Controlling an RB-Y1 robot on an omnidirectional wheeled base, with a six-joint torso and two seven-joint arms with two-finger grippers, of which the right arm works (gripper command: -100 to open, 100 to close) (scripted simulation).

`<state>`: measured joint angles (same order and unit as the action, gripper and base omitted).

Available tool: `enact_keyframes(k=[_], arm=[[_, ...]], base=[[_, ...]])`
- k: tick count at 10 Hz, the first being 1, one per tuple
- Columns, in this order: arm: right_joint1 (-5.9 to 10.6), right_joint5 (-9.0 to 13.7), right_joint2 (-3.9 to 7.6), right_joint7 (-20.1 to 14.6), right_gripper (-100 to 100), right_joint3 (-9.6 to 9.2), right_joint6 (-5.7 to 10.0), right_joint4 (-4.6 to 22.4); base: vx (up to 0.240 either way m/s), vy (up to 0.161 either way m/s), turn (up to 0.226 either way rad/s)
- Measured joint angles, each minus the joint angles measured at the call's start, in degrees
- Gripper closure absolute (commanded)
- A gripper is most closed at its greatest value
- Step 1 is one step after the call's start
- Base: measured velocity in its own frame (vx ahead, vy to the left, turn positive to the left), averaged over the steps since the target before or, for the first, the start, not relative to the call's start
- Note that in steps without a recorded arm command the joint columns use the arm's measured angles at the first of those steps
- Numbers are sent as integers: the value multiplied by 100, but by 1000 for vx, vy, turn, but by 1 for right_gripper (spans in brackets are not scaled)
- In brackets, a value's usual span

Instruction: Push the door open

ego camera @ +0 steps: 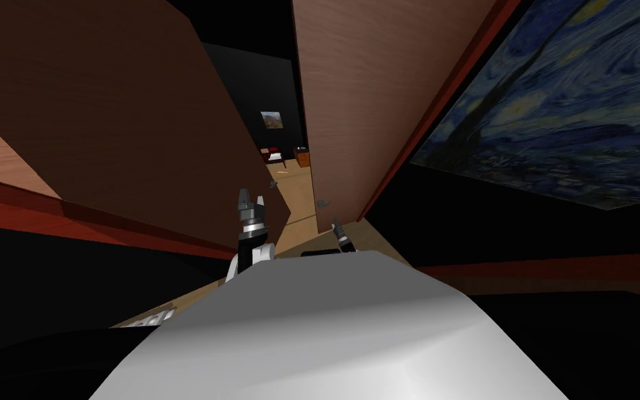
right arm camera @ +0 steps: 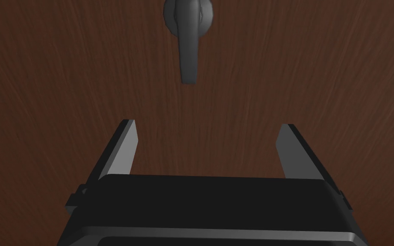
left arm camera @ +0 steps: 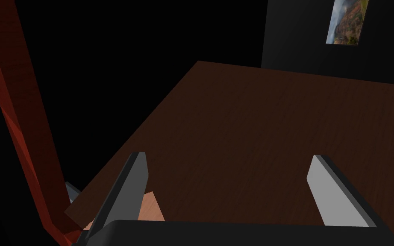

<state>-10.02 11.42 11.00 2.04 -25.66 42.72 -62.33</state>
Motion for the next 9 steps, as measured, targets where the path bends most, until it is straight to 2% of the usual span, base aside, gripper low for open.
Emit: enact_keyframes(k=[3, 9], arm=[[53, 34, 20, 30, -100, -67, 29, 193], [186, 22, -91, 36, -100, 56, 48, 394]], base=[[96, -19, 39], [194, 50, 32]])
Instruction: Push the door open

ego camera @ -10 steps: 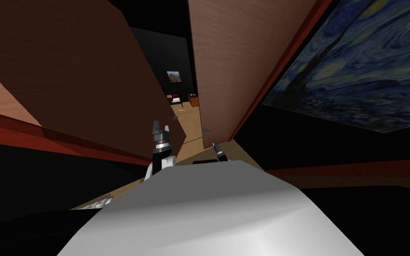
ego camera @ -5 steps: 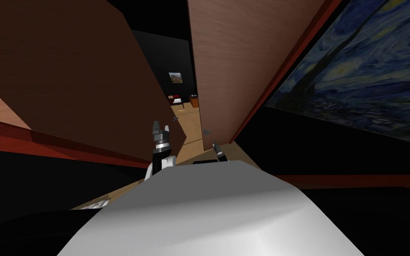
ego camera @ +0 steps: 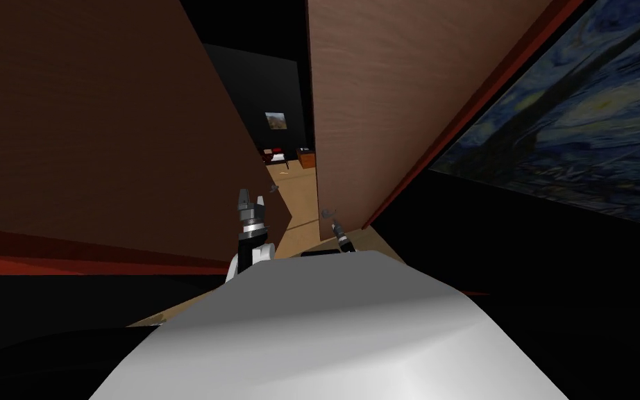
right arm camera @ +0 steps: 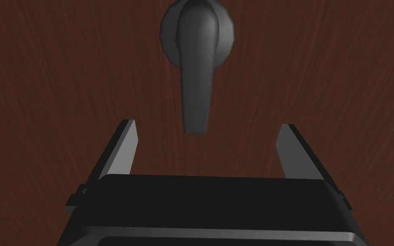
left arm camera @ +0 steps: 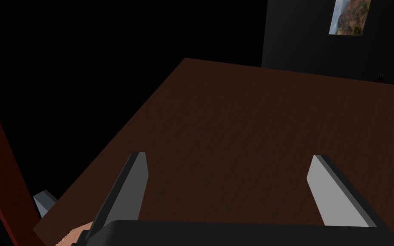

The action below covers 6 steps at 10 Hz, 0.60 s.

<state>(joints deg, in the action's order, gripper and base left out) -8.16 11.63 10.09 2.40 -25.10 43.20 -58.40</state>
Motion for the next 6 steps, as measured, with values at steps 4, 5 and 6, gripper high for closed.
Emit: enact_keyframes(k=[4, 5, 6], arm=[[97, -10, -80, 2, -100, 89, 26, 160], [102, -10, -83, 2, 100, 91, 28, 164], [101, -10, -82, 2, 100, 90, 27, 160]], base=[[181, 44, 25], [-11, -3, -4], [-30, -12, 16]])
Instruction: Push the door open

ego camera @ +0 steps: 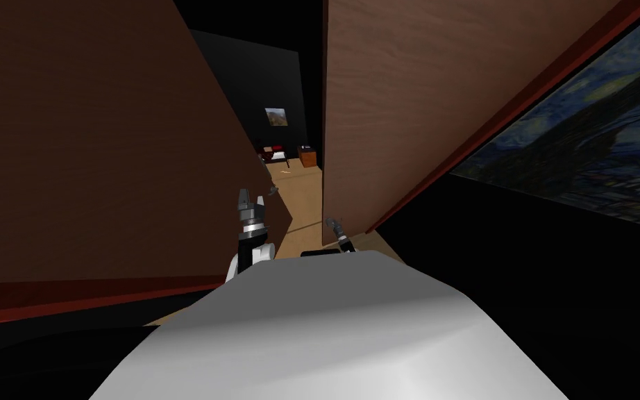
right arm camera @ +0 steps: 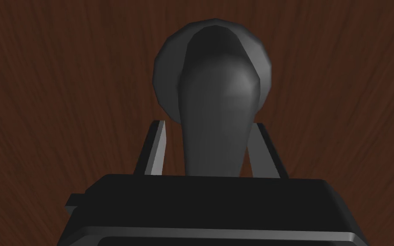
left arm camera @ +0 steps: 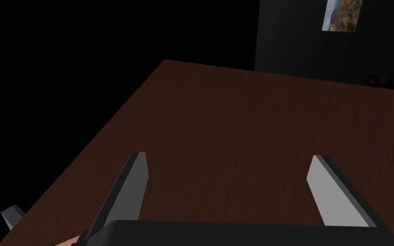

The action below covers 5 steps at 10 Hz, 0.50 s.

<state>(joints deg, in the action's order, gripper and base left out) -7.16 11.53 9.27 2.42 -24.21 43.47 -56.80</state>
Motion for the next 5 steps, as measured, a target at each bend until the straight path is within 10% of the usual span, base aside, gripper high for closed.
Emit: enact_keyframes(k=[5], arm=[[-14, 4, 9, -1, 100, 5, -17, 15]], base=[[8, 5, -13]])
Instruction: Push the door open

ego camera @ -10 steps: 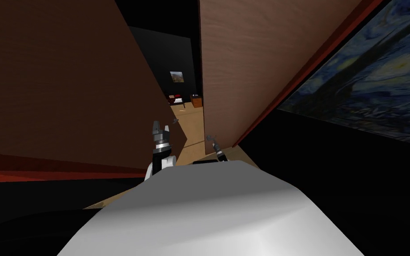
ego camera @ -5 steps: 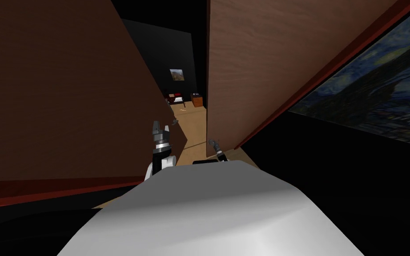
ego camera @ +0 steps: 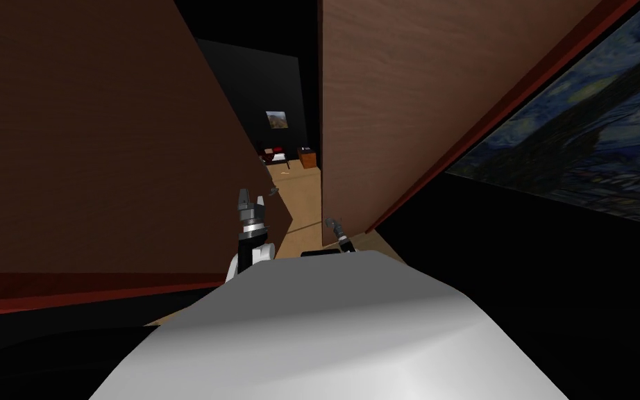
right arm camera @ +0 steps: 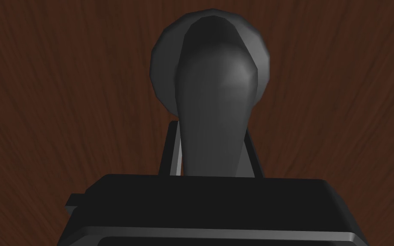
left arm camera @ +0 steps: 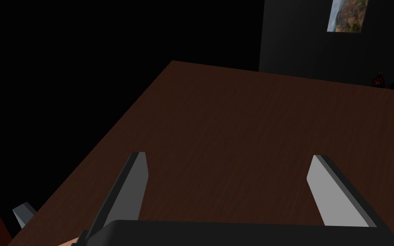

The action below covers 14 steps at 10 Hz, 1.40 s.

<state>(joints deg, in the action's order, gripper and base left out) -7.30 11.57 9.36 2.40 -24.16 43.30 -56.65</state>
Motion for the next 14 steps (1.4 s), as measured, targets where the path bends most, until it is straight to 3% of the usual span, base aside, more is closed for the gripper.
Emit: enact_keyframes(k=[4, 7, 11, 14], arm=[[45, 33, -82, 48, 100, 143, 20, 168], [56, 86, -126, 122, 100, 349, -59, 95], [205, 162, -227, 204, 100, 652, -14, 318], [162, 217, -265, 288, 100, 867, -95, 241]], base=[[167, 77, -52], [172, 96, -60], [144, 87, -74], [121, 84, -58]])
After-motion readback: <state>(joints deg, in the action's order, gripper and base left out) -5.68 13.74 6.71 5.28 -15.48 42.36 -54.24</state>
